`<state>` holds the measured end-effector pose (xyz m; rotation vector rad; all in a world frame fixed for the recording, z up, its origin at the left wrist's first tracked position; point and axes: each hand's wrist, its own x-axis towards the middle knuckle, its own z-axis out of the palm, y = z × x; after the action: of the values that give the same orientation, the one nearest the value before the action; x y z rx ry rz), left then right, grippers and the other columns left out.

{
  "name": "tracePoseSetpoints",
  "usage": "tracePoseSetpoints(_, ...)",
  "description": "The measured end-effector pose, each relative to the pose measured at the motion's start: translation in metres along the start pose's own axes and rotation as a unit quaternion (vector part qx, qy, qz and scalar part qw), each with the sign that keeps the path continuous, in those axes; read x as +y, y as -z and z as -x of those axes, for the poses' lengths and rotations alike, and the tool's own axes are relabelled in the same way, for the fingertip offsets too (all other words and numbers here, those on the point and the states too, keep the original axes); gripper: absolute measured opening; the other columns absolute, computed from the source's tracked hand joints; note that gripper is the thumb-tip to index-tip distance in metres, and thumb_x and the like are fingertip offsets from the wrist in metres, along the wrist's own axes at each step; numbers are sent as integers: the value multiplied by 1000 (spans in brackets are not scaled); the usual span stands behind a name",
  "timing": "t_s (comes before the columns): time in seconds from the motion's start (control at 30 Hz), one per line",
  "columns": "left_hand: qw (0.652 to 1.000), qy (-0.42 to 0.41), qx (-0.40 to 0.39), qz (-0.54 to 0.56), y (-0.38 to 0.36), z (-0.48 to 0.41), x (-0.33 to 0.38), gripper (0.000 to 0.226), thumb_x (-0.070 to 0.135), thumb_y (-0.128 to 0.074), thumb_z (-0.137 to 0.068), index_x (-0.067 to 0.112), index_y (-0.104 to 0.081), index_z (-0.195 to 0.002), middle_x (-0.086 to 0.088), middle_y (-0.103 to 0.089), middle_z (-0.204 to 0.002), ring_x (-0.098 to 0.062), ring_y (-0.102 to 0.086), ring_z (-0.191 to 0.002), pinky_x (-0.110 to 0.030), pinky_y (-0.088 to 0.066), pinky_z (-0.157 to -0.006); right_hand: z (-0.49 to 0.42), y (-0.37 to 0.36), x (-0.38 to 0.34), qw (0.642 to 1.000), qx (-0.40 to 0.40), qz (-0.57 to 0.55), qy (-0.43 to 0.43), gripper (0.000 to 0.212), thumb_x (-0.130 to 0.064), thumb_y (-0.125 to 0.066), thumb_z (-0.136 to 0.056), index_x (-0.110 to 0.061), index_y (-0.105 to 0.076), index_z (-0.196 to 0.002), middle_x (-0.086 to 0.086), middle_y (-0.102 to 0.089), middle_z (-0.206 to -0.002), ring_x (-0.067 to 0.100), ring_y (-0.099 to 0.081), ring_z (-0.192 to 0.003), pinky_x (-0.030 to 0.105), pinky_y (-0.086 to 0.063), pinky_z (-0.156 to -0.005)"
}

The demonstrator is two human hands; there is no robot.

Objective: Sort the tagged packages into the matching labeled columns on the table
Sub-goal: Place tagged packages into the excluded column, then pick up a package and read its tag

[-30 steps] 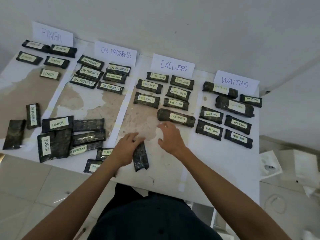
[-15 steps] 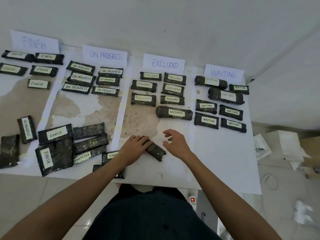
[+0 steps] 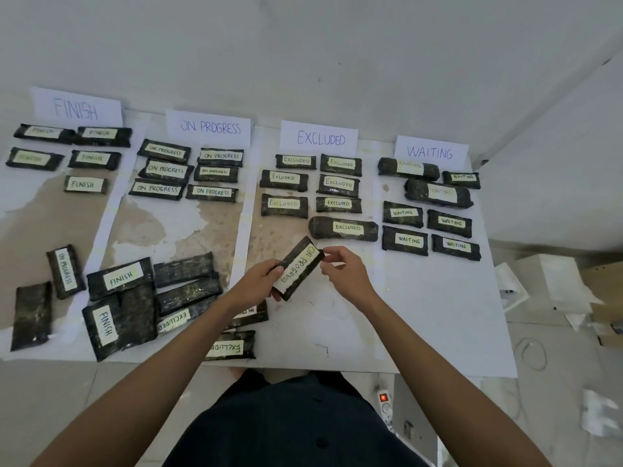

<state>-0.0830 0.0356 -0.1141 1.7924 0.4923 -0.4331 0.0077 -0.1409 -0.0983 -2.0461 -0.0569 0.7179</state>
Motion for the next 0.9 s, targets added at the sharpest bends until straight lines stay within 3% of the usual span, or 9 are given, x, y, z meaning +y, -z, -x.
tracePoseSetpoints(0.13,996,38,34,76,-2,7,9,17,16,-41,-98,11,-54,-107,-5,-63,-92,-17,-57,-77,-25,-44,-65,2,-22,-12,999,-31,-27,-20,43,-18,-65,-86,-19,-49,-126,0,-65,-103,18,-66,-91,40,-56,-84)
tracePoseSetpoints(0.27,996,23,47,70,-6,14,4,19,20,-58,-89,14,-59,-107,-3,-68,-98,-17,-63,-87,-27,-49,-69,9,-44,-25,997,-63,26,28,43,-19,-66,-85,-18,-50,-125,0,-61,-111,15,-58,-96,24,-51,-78)
tracePoseSetpoints(0.4,990,27,76,111,-1,18,-2,30,14,-62,-86,19,-58,-115,-1,-68,-102,-14,-65,-90,-24,-51,-69,8,-57,-38,989,-87,87,76,47,-11,-58,-90,-17,-45,-134,6,-58,-129,22,-54,-114,25,-47,-87)
tracePoseSetpoints(0.5,955,70,150,245,16,19,-8,21,10,-56,-90,11,-58,-111,-7,-68,-104,-17,-66,-90,-28,-51,-72,1,-67,-48,978,-122,137,97,51,-11,-56,-91,-16,-40,-140,8,-54,-134,25,-50,-122,29,-43,-94)
tracePoseSetpoints(0.6,925,95,206,306,41,18,-16,14,7,-52,-92,7,-58,-106,-10,-68,-101,-17,-66,-84,-27,-51,-69,-1,-82,-58,975,-93,161,121,70,-21,-66,-85,-13,-30,-145,9,-49,-127,20,-49,-114,25,-42,-91)
tracePoseSetpoints(0.73,902,101,241,343,75,12,-25,13,9,-55,-91,8,-60,-103,-9,-70,-98,-18,-69,-84,-25,-51,-63,-11,-113,-67,940,-89,254,210,76,-26,-76,-72,-12,-39,-137,7,-43,-121,20,-47,-108,33,-48,-94)
tracePoseSetpoints(0.9,894,103,262,347,114,-1,-35,9,5,-56,-90,10,-59,-97,-7,-68,-96,-17,-68,-86,-25,-54,-70,-43,-154,-86,873,-22,405,270,61,-26,-66,-81,-14,-41,-136,9,-51,-126,29,-44,-110,38,-41,-90)
